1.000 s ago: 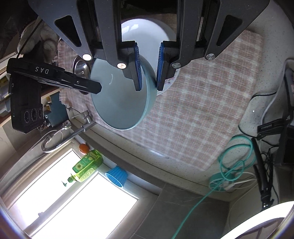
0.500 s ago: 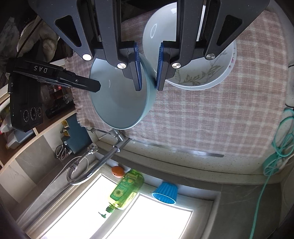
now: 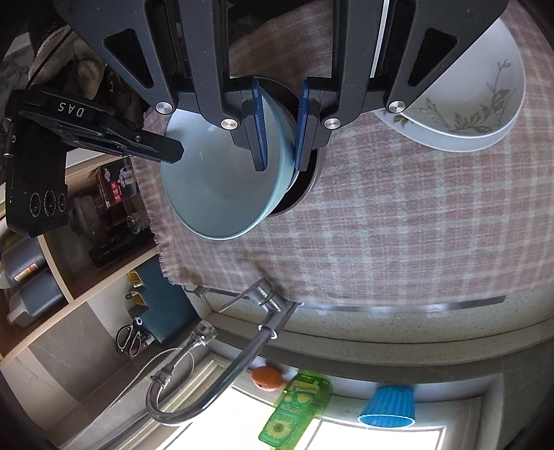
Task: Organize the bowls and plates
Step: 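Lower the light blue bowl into the steel bowl and open the right gripper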
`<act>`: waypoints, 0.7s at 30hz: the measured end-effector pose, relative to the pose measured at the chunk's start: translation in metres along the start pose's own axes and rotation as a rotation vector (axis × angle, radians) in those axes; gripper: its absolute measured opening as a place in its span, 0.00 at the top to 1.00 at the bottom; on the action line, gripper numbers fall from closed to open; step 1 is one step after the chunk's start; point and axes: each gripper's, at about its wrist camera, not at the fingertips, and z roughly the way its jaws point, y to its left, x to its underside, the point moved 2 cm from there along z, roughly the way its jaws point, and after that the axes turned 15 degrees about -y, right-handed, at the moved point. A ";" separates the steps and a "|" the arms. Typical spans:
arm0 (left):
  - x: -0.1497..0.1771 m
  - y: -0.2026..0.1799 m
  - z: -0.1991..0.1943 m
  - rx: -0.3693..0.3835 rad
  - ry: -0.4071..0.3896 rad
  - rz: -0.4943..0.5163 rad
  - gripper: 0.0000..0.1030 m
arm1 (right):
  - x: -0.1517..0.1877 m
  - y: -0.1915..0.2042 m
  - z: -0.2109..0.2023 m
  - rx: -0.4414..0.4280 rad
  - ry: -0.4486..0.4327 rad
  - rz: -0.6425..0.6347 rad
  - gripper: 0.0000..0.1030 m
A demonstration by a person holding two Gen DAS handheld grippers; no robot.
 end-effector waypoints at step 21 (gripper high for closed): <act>0.017 -0.005 0.038 -0.053 0.098 0.048 0.86 | 0.017 -0.032 0.035 0.053 0.080 0.015 0.88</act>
